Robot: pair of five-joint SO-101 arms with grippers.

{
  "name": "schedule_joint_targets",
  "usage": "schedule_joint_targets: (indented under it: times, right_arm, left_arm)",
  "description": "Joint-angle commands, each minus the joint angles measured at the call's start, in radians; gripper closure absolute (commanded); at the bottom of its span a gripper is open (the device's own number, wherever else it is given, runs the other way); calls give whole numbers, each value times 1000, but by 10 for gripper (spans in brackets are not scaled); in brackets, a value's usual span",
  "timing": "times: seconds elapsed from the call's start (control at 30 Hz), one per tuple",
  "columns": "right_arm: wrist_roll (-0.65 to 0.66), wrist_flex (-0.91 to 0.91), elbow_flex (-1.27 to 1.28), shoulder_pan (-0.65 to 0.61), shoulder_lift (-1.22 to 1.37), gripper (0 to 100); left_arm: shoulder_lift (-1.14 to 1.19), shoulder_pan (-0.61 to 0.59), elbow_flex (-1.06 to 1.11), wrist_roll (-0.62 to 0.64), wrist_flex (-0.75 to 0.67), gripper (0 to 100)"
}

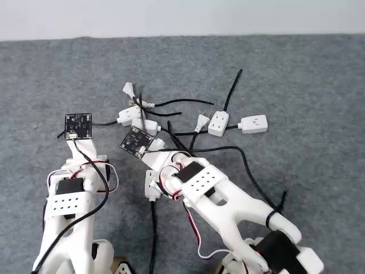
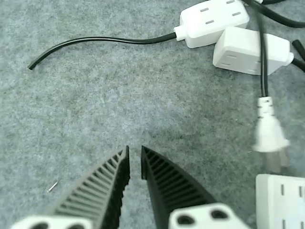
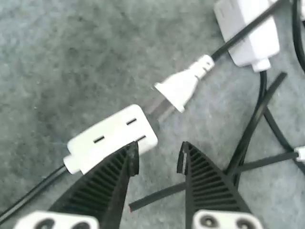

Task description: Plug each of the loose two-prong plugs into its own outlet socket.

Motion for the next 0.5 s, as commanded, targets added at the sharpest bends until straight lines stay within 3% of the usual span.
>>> schedule_joint_targets:
  times: [0.0,0.13,0.27,0.47]
  right_arm:
    - [-17,74,-112,16,-24,870]
    - [-262,147,-227,27,-16,873]
    - [-480,191,-370,44,42,873]
    - [-545,186,-594,54,331,872]
  left_arm:
    - [-23,-8,-13,11,-21,958]
    - [-18,-11,-33,12,-20,958]
    - [-14,-58,-56,120,-20,958]
    - [-14,-89,-76,135,14,904]
